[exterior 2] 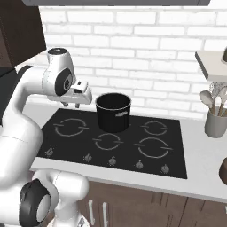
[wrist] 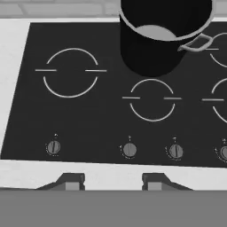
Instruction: Pick the kettle from the counter and place it on a stove burner. Then turn the burner on.
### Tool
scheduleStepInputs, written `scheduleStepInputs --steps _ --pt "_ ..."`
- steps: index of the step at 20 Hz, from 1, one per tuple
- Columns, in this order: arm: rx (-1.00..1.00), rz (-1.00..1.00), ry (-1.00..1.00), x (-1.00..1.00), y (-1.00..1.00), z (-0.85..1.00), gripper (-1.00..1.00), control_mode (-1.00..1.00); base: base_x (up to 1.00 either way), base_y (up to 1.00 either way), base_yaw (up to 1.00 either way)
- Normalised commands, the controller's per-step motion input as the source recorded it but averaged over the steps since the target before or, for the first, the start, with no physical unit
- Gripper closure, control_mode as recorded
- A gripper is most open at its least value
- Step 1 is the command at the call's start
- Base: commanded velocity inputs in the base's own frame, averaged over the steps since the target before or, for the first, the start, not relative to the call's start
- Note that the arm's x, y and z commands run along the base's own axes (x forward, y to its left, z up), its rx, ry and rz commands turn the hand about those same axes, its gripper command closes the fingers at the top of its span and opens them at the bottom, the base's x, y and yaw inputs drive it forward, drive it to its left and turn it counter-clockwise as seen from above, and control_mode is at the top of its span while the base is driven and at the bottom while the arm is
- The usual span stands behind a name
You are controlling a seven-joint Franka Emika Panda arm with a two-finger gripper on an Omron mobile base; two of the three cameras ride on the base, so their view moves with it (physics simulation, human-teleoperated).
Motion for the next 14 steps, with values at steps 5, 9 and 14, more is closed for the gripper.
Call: scheduleStepInputs --steps 5,9,14 --pt "0.22 -0.08 -0.1 -0.27 -0.61 0.01 -1.0 -1.0 0.0 0.0 0.0" --pt "0.17 -0.22 -0.12 -0.68 -1.0 0.0 -1.0 -1.0 0.0 0.0 0.0" --pt "0.01 -0.23 -0.01 -0.43 -1.0 0.0 -1.0 -1.0 0.0 0.0 0.0"
